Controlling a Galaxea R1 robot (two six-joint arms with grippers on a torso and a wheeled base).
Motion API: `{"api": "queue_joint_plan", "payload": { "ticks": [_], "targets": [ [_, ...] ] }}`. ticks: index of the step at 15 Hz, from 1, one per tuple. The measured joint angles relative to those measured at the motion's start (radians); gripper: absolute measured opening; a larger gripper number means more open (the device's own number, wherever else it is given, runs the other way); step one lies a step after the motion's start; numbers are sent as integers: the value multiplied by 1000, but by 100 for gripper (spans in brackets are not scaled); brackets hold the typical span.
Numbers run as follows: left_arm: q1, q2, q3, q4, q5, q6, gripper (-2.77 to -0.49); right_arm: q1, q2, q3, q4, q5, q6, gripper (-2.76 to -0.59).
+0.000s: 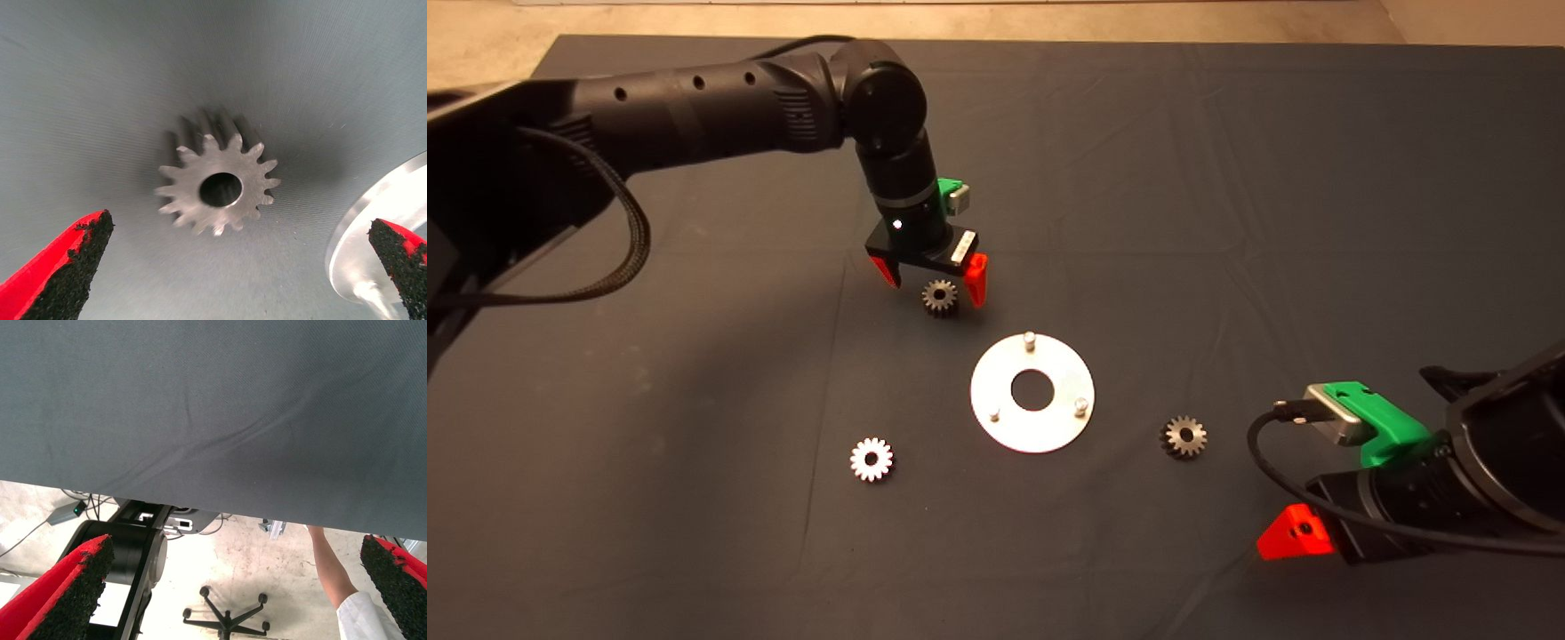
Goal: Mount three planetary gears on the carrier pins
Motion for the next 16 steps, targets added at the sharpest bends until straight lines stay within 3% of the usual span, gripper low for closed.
{"api": "queue_joint_plan", "payload": {
  "ticks": [2,7,16],
  "targets": [
    [12,-1,0,0,-24,12,-49,0,0,0,0,0,0,-60],
    [12,2,0,0,-48,42,-49,0,0,0,0,0,0,-61],
    [12,5,-3,2,-52,67,-59,0,0,0,0,0,0,-60]
  ]
}}
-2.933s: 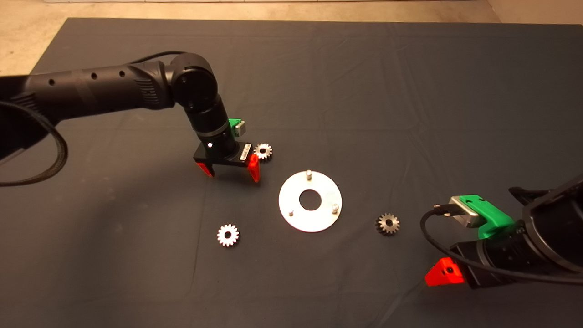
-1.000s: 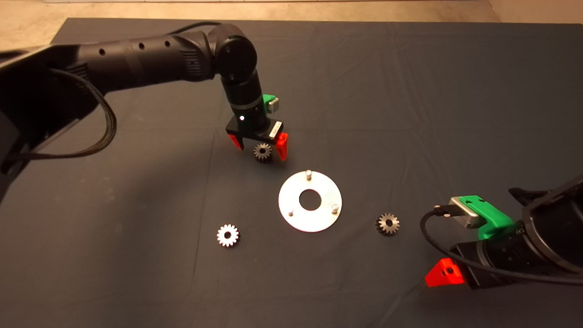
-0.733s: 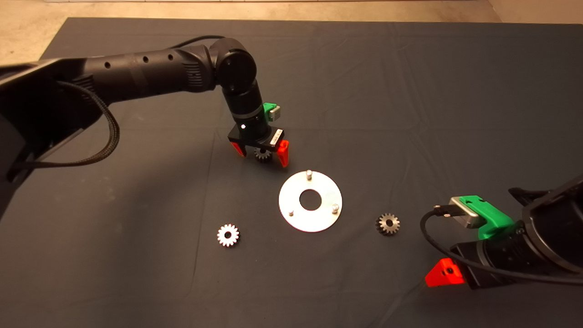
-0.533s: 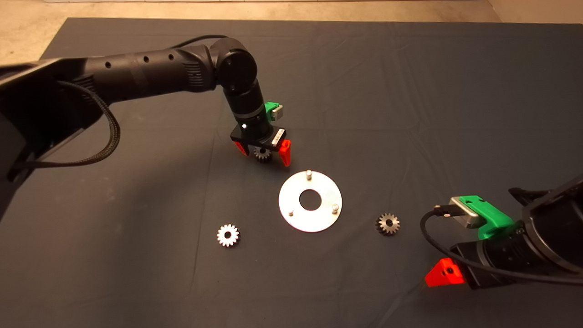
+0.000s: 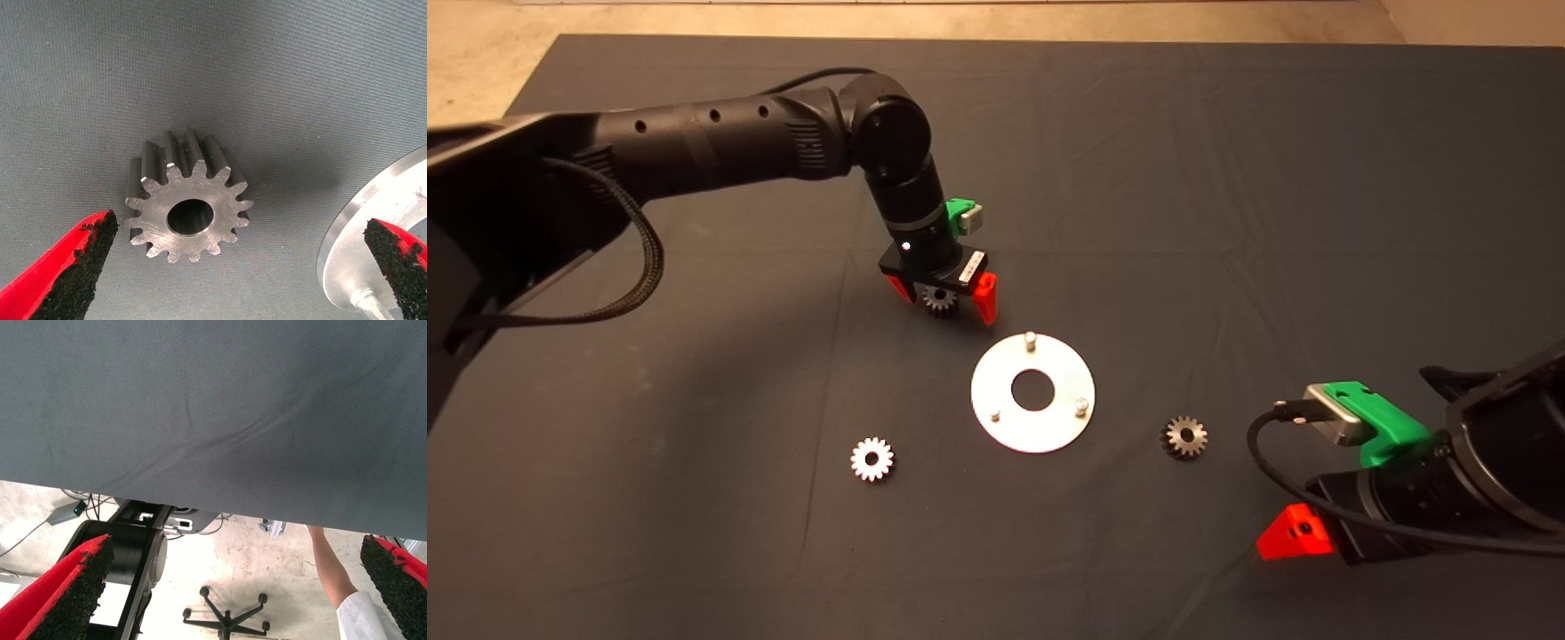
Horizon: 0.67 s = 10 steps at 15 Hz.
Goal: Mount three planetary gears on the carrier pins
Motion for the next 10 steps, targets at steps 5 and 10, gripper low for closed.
{"api": "queue_joint_plan", "payload": {
  "ticks": [5,10],
  "targets": [
    [0,11,-2,40,1,0,-86,0,0,0,0,0,0,-61],
    [18,20,-1,85,9,4,-102,0,0,0,0,0,0,-61]
  ]
}}
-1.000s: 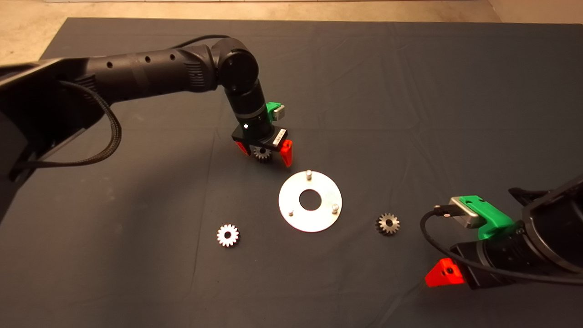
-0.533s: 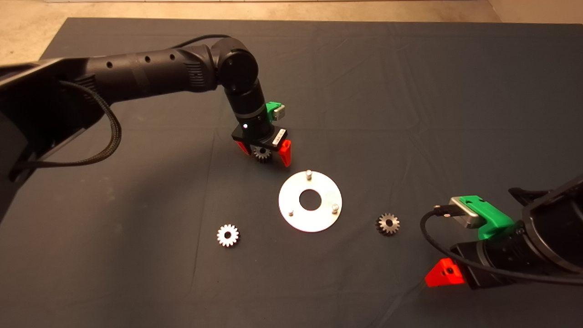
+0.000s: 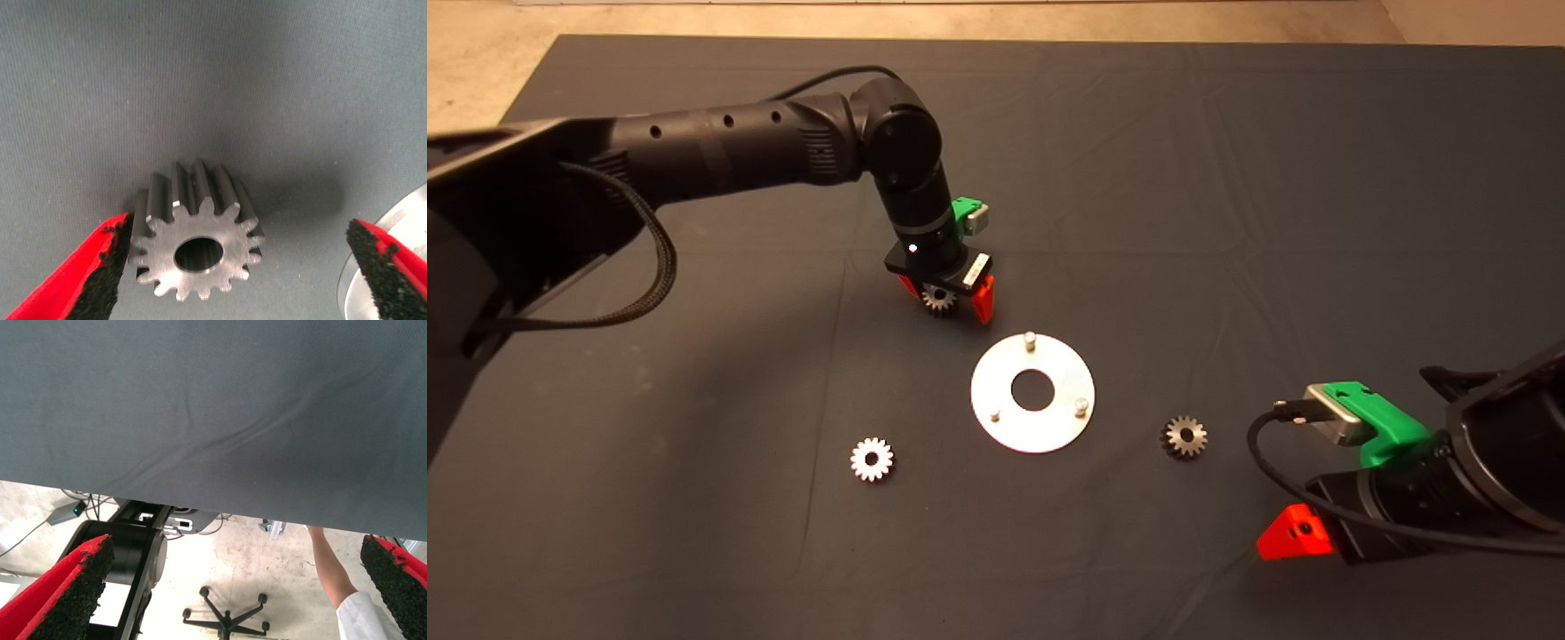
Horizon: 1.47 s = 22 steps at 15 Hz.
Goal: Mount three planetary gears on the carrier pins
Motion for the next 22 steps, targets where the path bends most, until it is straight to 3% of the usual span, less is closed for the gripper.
{"api": "queue_joint_plan", "payload": {
  "ticks": [3,8,14,22],
  "targets": [
    [1,0,0,1,5,0,-106,0,0,0,0,0,0,-61],
    [1,-1,0,9,18,0,-131,0,0,0,0,0,0,-61],
    [2,0,0,21,63,0,-146,0,0,0,0,0,0,-61],
    [2,22,-3,23,64,-4,-146,0,0,0,0,0,0,-61]
  ]
}}
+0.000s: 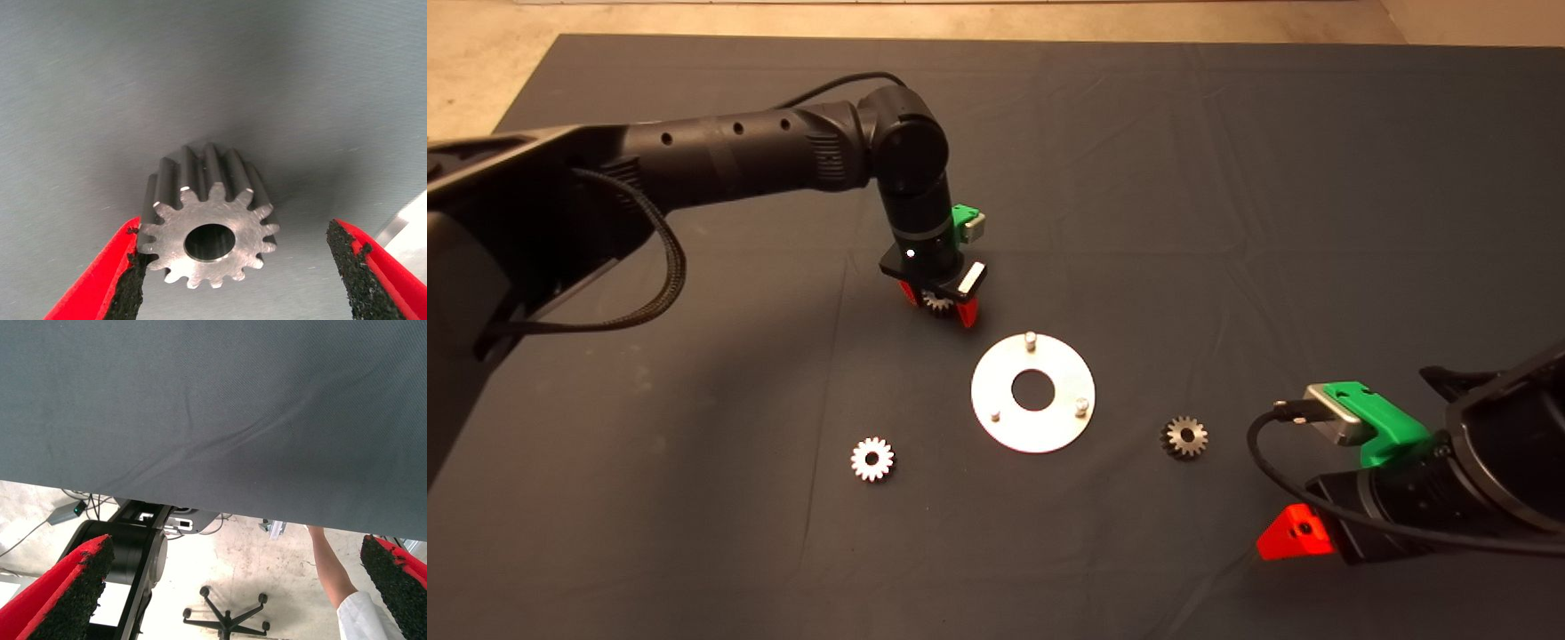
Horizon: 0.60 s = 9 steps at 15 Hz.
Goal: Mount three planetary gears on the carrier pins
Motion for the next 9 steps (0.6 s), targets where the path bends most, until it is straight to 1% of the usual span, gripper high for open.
{"api": "queue_joint_plan", "payload": {
  "ticks": [1,3,6,9],
  "targets": [
    [0,0,0,0,0,0,-146,0,0,0,0,0,0,-61],
    [0,-1,0,0,0,0,-161,0,0,0,0,0,0,-61],
    [0,-5,-4,0,0,0,-161,0,0,0,0,0,0,-61],
    [0,0,-27,0,-1,0,-161,0,0,0,0,0,0,-61]
  ]
}}
